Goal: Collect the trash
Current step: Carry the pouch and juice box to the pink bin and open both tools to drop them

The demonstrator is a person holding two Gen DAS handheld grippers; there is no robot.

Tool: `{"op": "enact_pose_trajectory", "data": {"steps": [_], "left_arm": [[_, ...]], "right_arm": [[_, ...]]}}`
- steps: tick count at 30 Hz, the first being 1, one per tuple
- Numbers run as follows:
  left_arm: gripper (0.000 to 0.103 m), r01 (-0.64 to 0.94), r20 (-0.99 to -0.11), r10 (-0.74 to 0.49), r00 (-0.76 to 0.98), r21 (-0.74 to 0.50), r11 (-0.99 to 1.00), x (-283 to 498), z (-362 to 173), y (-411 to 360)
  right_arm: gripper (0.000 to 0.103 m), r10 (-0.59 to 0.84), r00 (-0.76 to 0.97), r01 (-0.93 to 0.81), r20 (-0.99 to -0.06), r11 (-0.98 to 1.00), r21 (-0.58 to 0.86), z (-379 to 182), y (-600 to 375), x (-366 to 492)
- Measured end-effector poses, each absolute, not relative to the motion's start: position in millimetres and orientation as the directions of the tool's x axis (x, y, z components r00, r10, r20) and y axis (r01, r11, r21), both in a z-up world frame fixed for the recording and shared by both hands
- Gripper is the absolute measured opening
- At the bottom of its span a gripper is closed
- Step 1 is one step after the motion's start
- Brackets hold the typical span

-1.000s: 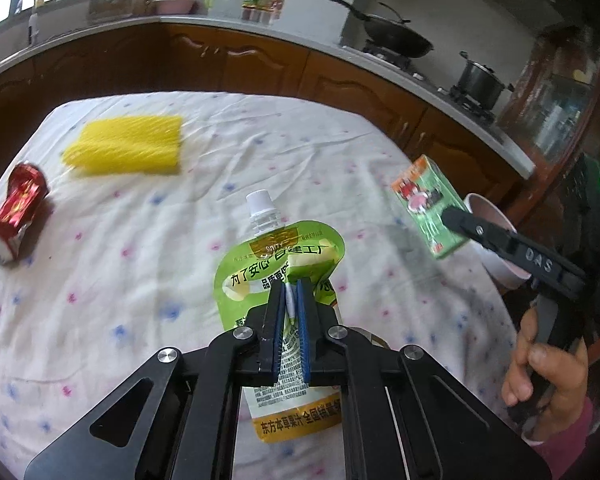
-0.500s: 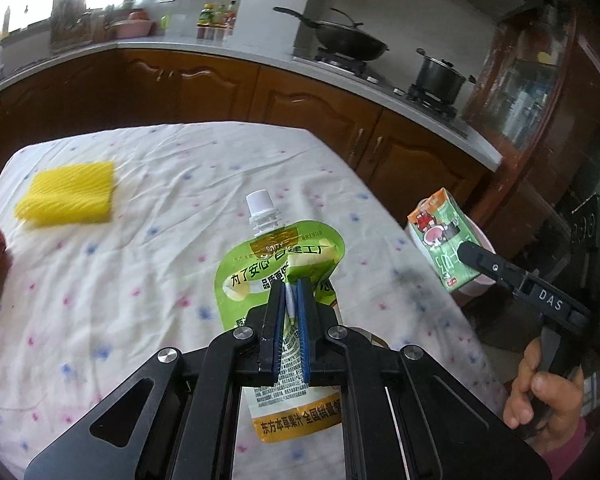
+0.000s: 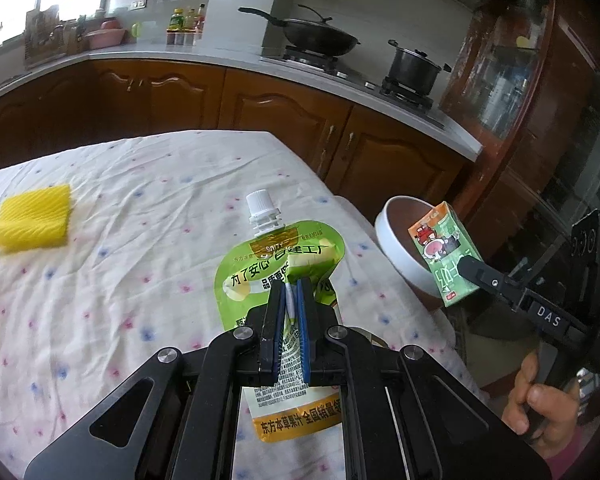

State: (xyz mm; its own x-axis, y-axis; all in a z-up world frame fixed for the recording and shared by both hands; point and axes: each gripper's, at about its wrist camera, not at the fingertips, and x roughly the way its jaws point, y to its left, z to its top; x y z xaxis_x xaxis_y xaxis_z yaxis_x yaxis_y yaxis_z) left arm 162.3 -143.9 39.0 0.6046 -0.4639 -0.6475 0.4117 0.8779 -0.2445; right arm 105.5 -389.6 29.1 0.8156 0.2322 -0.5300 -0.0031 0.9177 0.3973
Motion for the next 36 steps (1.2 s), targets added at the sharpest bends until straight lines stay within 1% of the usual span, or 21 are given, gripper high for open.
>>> {"op": "enact_pose_trajectory", "data": {"steps": [12, 36], "left_arm": [[0.005, 0.455, -0.646, -0.489, 0.586, -0.237, 0.858, 166.0, 43.6, -173.6], [0.005, 0.570, -0.631, -0.558, 0.540, -0.213, 0.793, 180.0, 65.5, -258.2]], "right_arm": [[0.032, 0.198, 0.832, 0.037, -0.518, 0.912, 0.409, 30.6, -412.6, 93.9], [0.032, 0.113, 0.856, 0.141, -0.505, 0.888, 0.437, 27.9, -475.1, 81.3]]}}
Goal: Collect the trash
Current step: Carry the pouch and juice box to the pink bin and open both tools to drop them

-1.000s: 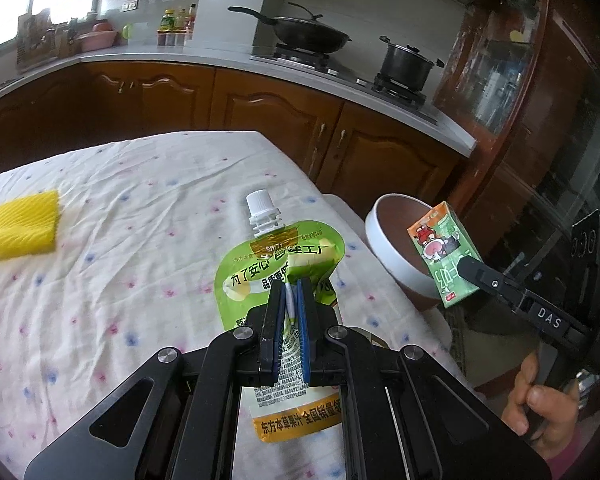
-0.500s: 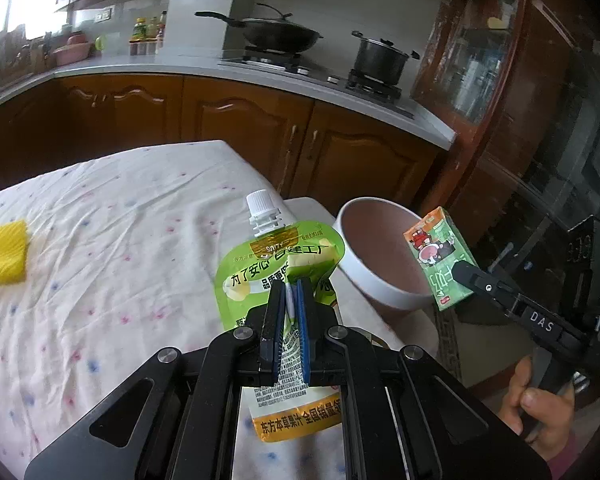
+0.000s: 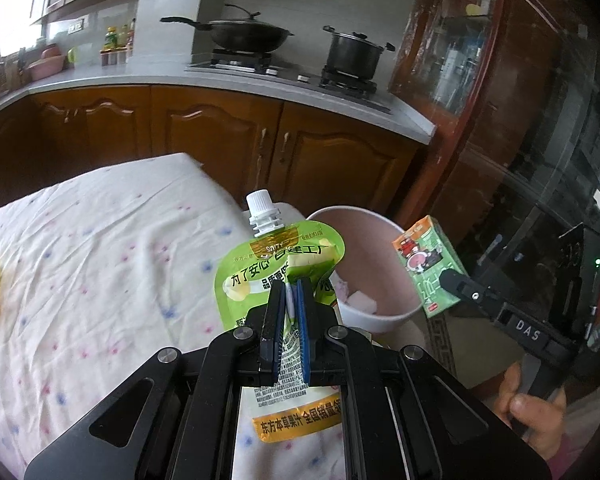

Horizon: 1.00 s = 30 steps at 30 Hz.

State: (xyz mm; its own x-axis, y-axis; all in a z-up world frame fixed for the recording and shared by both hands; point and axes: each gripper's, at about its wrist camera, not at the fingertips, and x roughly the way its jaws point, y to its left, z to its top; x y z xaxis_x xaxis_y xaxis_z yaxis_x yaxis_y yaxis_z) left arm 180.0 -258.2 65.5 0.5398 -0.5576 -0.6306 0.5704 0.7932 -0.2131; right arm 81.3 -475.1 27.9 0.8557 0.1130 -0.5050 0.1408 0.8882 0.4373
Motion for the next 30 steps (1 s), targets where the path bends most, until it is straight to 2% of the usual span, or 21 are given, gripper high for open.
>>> {"op": "enact_pose_trajectory", "data": {"steps": [11, 30], "left_arm": [[0.005, 0.634, -0.647, -0.590, 0.483, -0.207, 0.745, 201.4, 66.6, -325.9], [0.005, 0.654, -0.738, -0.542, 0.401, -0.183, 0.734, 235.4, 25.8, -399.9]], "right_arm": [[0.032, 0.078, 0.856, 0.190, -0.511, 0.872, 0.451, 25.1, -507.4, 91.6], [0.032, 0.088, 0.805, 0.239, -0.587, 0.857, 0.456, 1.0, -540.5, 122.7]]}}
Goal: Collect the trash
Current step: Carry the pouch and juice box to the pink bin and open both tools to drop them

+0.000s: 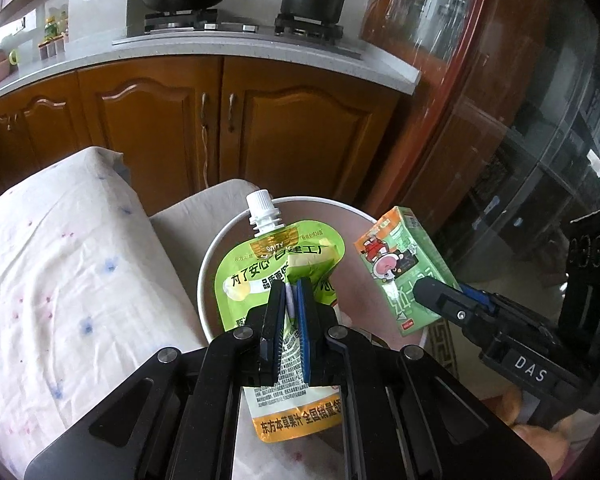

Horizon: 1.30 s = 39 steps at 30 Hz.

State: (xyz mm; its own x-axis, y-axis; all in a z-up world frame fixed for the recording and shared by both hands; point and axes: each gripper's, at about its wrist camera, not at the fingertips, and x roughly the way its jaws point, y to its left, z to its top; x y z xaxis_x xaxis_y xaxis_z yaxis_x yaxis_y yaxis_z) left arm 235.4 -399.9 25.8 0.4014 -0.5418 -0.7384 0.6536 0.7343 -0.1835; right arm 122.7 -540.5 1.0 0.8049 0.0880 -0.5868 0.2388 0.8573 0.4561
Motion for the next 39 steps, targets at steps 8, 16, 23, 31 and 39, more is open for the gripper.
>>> {"op": "enact_pose_trajectory", "data": {"steps": [8, 16, 23, 31, 39], "left_arm": [[0.005, 0.657, -0.762, -0.523, 0.383, -0.173, 0.733, 246.2, 15.6, -415.3], [0.006, 0.657, -0.779, -0.505, 0.372, -0.164, 0.736, 252.7, 7.9, -422.3], [0.010, 0.645, -0.791, -0.504, 0.347, -0.189, 0.741, 258.2, 7.1, -420.5], [0.043, 0.617, -0.783, -0.499, 0.370, -0.195, 0.763, 257.2, 10.6, -410.2], [0.059, 0.580, -0.772, -0.474, 0.424, -0.171, 0.797, 249.2, 15.9, -389.1]], "right_arm": [[0.032, 0.103, 0.779, 0.248, -0.619, 0.856, 0.454, -7.5, -544.6, 134.9], [0.032, 0.110, 0.766, 0.248, -0.633, 0.858, 0.450, -11.1, -545.5, 141.4], [0.036, 0.108, 0.773, 0.258, -0.625, 0.847, 0.465, -10.1, -550.0, 140.0], [0.048, 0.102, 0.800, 0.265, -0.591, 0.823, 0.501, -8.2, -555.5, 130.3], [0.058, 0.095, 0.824, 0.259, -0.558, 0.814, 0.520, -2.5, -554.3, 121.8]]}}
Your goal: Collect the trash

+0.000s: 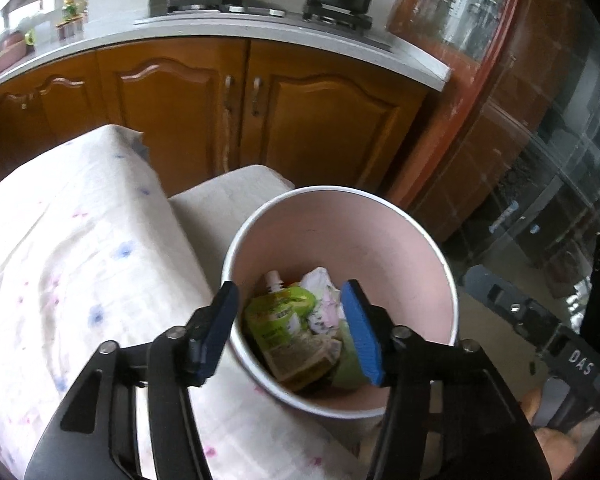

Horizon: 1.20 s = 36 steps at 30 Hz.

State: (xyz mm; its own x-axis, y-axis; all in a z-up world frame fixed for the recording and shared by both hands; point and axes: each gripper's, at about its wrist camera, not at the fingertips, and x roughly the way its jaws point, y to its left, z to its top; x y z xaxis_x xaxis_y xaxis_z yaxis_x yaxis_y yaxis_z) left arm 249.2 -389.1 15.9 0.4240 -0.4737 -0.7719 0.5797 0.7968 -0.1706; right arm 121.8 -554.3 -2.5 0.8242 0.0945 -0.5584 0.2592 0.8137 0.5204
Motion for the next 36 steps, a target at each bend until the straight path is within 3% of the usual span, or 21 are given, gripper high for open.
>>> {"op": "enact_pose_trajectory", "data": {"steps": [3, 6, 8, 23, 32, 36], "left_arm": [[0.068, 0.562, -0.763, -0.471, 0.442, -0.174, 0.809, 246.5, 18.3, -377.4], [0.077, 0.536, -0.754, -0.470, 0.458, -0.188, 0.823, 241.3, 18.9, -361.6], [0.079, 0.520, -0.754, -0.467, 0.462, -0.196, 0.831, 237.4, 17.6, -351.2], [0.082, 0.465, -0.730, -0.475, 0.491, -0.242, 0.852, 199.5, 18.1, -285.1], [0.082, 0.444, -0.678, -0.463, 0.571, -0.219, 0.869, 171.6, 34.4, -241.5], [0.088, 0.423, -0.643, -0.440, 0.627, -0.193, 0.885, 156.8, 43.1, -220.5]], "right_arm": [[0.062, 0.097, 0.831, 0.253, -0.548, 0.811, 0.527, -0.9, -551.0, 119.5], [0.087, 0.109, 0.840, 0.241, -0.531, 0.802, 0.546, -0.8, -546.2, 115.8], [0.094, 0.116, 0.847, 0.233, -0.519, 0.796, 0.559, -2.0, -541.6, 112.2], [0.096, 0.128, 0.866, 0.207, -0.483, 0.787, 0.580, -0.5, -498.8, 85.8], [0.097, 0.093, 0.896, 0.186, -0.434, 0.808, 0.559, 15.8, -464.8, 62.2], [0.099, 0.063, 0.905, 0.181, -0.422, 0.838, 0.515, 23.8, -445.4, 55.0]]}}
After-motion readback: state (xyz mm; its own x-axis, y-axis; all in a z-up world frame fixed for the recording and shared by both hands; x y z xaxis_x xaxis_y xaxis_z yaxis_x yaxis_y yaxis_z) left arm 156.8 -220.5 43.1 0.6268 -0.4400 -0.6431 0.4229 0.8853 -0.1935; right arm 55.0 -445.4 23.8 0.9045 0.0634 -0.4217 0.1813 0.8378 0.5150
